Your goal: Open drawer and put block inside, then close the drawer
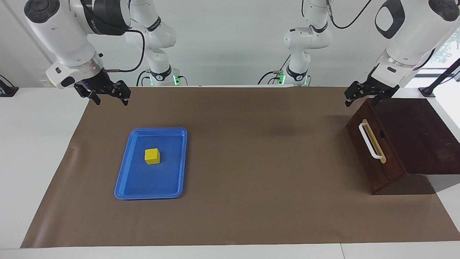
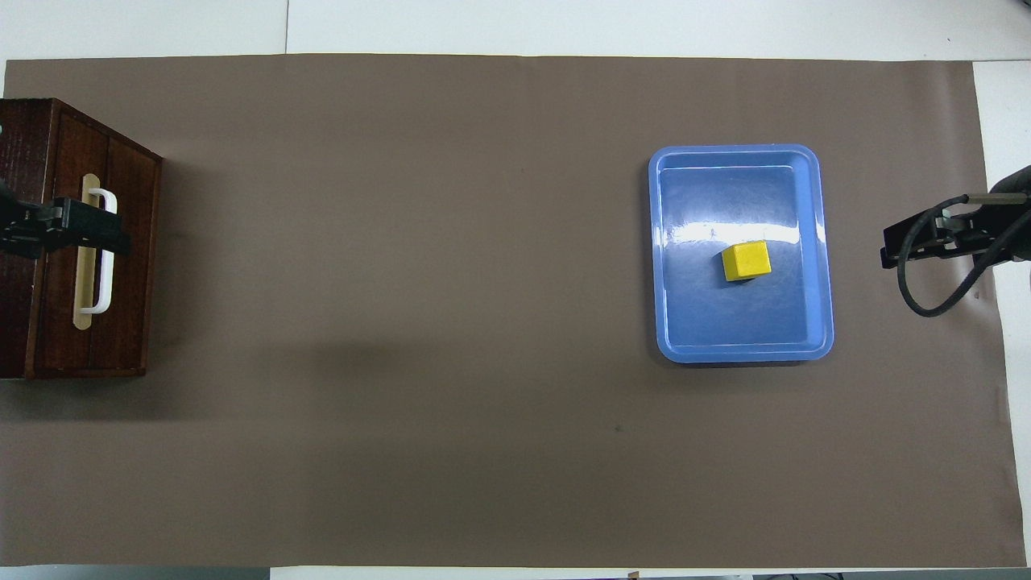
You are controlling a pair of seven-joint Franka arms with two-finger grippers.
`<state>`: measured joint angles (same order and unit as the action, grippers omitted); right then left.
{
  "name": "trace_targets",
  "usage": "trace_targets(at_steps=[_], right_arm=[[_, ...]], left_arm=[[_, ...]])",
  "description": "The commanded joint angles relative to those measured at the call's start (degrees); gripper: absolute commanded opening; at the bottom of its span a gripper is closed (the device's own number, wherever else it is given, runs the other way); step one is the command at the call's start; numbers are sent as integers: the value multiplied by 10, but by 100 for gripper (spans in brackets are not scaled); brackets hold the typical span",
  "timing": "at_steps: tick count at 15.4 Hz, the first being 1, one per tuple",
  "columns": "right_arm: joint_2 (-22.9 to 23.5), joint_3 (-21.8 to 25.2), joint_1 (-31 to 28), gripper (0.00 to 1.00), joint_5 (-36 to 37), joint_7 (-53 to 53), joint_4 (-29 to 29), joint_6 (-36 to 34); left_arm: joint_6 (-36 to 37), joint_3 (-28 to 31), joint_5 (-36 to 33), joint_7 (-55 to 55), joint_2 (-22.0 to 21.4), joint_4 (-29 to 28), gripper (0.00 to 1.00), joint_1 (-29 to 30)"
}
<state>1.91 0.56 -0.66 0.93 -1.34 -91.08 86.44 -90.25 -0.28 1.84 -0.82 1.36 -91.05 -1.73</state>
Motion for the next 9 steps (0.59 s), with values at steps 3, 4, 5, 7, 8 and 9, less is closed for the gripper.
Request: trace_targets(at_steps=[3, 4, 5, 7, 8, 9], right_arm=[[-7, -6, -10, 100, -4, 4, 4, -7], [-6, -6, -9, 100, -8, 4, 5, -7], [-9, -7, -5, 100, -8, 5, 1, -12], [-10, -7, -10, 100, -15, 1, 2, -1], [-8, -6, -10, 100, -17, -22, -1, 31], [-4, -6, -9, 100, -17, -80, -7, 53]], left_arm=[[2, -2, 5, -9, -10, -8, 100, 8], [2, -2, 5, -9, -10, -7, 100, 8], [2, -2, 5, -9, -10, -8, 100, 8], [2, -2, 5, -9, -10, -8, 100, 8], [2, -2, 5, -9, -10, -8, 100, 8], [2, -2, 5, -9, -10, -8, 100, 8]])
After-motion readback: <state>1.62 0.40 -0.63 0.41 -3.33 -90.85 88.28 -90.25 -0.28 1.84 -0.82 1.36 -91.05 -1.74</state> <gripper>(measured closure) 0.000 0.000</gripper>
